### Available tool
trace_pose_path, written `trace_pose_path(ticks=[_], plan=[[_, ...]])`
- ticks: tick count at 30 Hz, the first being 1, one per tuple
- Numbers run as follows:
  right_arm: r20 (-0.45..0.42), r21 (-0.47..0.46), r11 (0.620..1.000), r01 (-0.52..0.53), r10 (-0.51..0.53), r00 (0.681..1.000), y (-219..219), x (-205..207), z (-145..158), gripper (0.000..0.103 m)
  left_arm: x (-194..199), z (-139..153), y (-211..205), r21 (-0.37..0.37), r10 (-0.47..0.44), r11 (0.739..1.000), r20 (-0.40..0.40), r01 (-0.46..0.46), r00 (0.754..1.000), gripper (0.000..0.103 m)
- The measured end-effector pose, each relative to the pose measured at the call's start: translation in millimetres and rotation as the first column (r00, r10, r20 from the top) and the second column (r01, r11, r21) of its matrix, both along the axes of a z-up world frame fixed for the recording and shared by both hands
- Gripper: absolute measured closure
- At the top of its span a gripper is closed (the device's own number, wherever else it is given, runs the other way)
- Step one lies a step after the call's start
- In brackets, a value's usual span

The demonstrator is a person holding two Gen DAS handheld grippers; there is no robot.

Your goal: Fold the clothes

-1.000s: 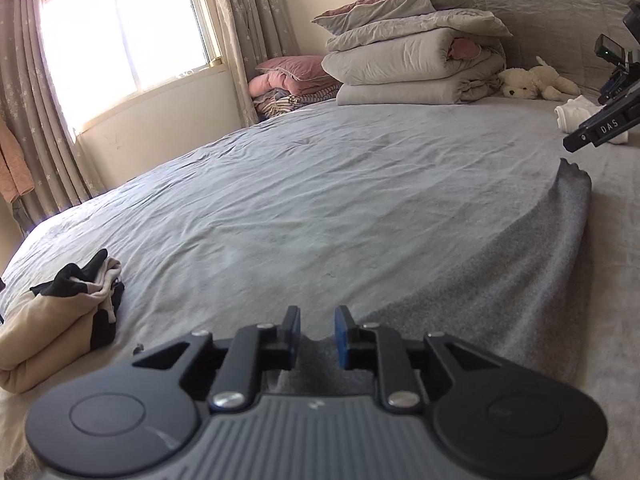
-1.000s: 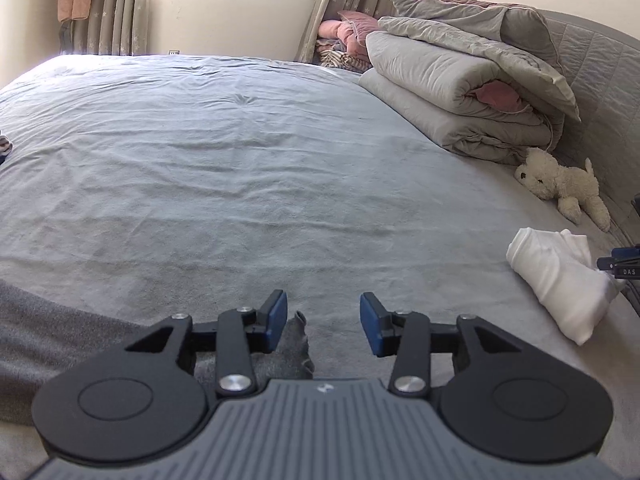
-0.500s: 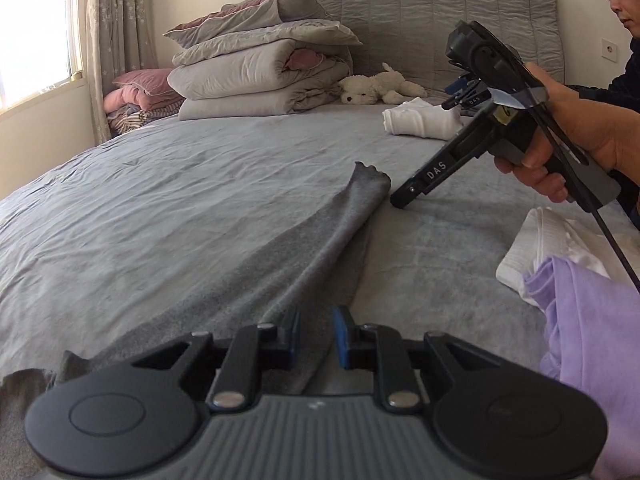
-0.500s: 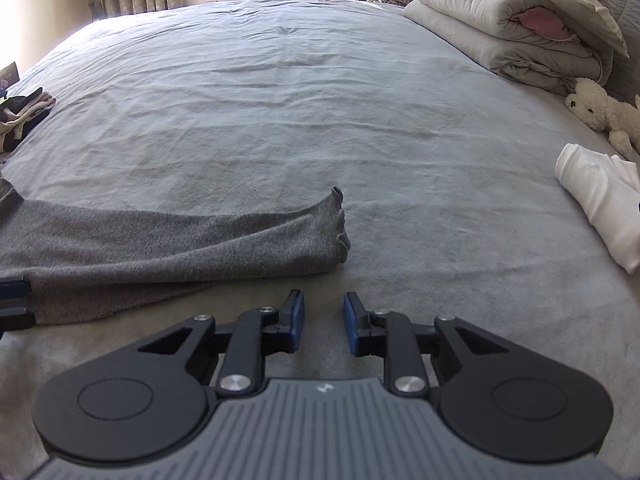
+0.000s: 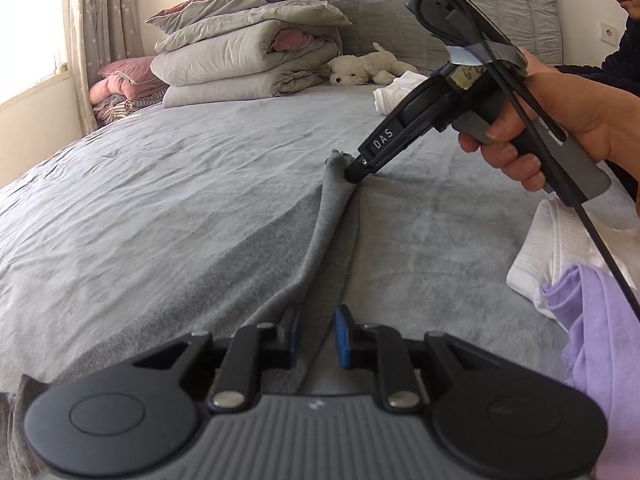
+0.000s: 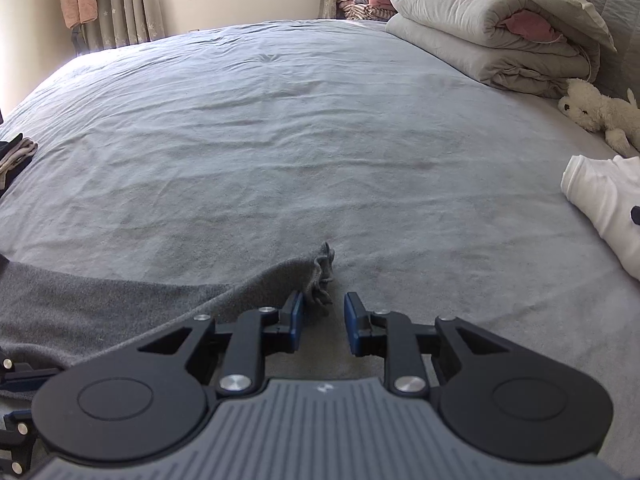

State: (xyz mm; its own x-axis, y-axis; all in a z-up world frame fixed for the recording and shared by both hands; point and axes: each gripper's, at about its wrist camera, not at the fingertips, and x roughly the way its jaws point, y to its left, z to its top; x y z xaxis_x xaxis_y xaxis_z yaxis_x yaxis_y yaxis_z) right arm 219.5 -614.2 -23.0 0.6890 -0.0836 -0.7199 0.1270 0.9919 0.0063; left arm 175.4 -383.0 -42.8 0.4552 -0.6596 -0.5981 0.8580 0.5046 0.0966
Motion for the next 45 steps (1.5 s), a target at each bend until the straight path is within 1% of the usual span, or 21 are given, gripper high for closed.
trace_pose_path(ticks=[1,5,8,12,15,18,21,27,28,31,32,33,34,35,37,39,42,45], plan=[[0.003,0.015,1.0,0.007,-0.007,1.0,-2,-1,-1,0.071,0,0,-2,0.004,0.001,1.0,0.006,-0.001,1.0,0.084],[0.006,0.039,0.999,0.011,-0.011,1.0,-3,-5,3,0.07,-1,-1,-8,0.02,0.001,1.0,0.028,-0.002,1.0,0.085],[0.006,0.068,0.998,-0.012,0.011,1.0,-5,-14,11,0.07,3,-1,-6,0.008,0.002,1.0,0.007,-0.002,1.0,0.084],[-0.055,0.097,0.994,-0.04,0.046,0.997,2,-20,5,0.07,7,-2,-3,-0.017,0.004,1.0,-0.02,-0.004,1.0,0.084],[-0.066,0.094,0.995,-0.041,0.047,0.997,10,-18,0,0.07,6,-4,-3,-0.026,0.004,1.0,-0.015,-0.005,1.0,0.084],[-0.048,0.129,0.991,-0.024,0.03,0.998,11,-12,0,0.07,4,-5,0,-0.041,0.005,0.999,-0.009,-0.005,1.0,0.085],[-0.037,0.134,0.991,0.001,0.004,0.999,13,-4,-2,0.07,7,-5,2,-0.058,0.005,0.998,-0.028,-0.007,1.0,0.085],[-0.026,0.164,0.985,0.057,-0.054,0.998,13,10,-5,0.069,6,-5,3,-0.06,0.003,0.998,-0.022,-0.004,1.0,0.085],[-0.024,0.164,0.984,0.065,-0.062,0.998,14,11,-5,0.069,6,-5,3,-0.061,0.003,0.998,-0.024,-0.004,1.0,0.085],[-0.017,0.116,0.991,0.068,-0.067,0.998,21,12,-7,0.069,7,-5,3,-0.065,0.002,0.998,-0.033,-0.005,0.999,0.085],[-0.015,0.103,0.993,0.066,-0.065,0.998,23,13,-8,0.073,7,-5,3,-0.064,0.002,0.998,-0.034,-0.004,0.999,0.085],[-0.009,0.1,0.994,0.054,-0.053,0.999,25,12,-8,0.09,7,-5,3,-0.063,0.001,0.998,-0.032,-0.003,0.999,0.086],[-0.004,0.094,0.995,0.044,-0.044,0.999,27,11,-9,0.102,6,-5,4,-0.062,0.0,0.998,-0.031,-0.002,1.0,0.089],[-0.002,0.08,0.996,0.045,-0.045,0.999,28,8,-7,0.102,5,-5,4,-0.063,0.002,0.998,-0.028,-0.004,1.0,0.097],[0.002,0.052,0.997,0.048,-0.048,0.999,31,2,-3,0.102,5,-3,7,-0.069,0.011,0.998,-0.019,-0.012,1.0,0.098],[0.006,0.024,0.998,0.051,-0.051,0.999,33,-4,1,0.102,4,0,12,-0.093,0.002,0.996,-0.025,-0.004,1.0,0.099],[0.001,0.009,0.998,0.058,-0.058,0.998,30,-18,8,0.102,2,4,17,-0.115,-0.036,0.993,-0.034,0.032,0.999,0.099],[-0.02,0.003,0.998,0.065,-0.065,0.998,26,-34,12,0.102,-3,5,16,-0.115,-0.075,0.991,-0.036,0.071,0.997,0.099]])
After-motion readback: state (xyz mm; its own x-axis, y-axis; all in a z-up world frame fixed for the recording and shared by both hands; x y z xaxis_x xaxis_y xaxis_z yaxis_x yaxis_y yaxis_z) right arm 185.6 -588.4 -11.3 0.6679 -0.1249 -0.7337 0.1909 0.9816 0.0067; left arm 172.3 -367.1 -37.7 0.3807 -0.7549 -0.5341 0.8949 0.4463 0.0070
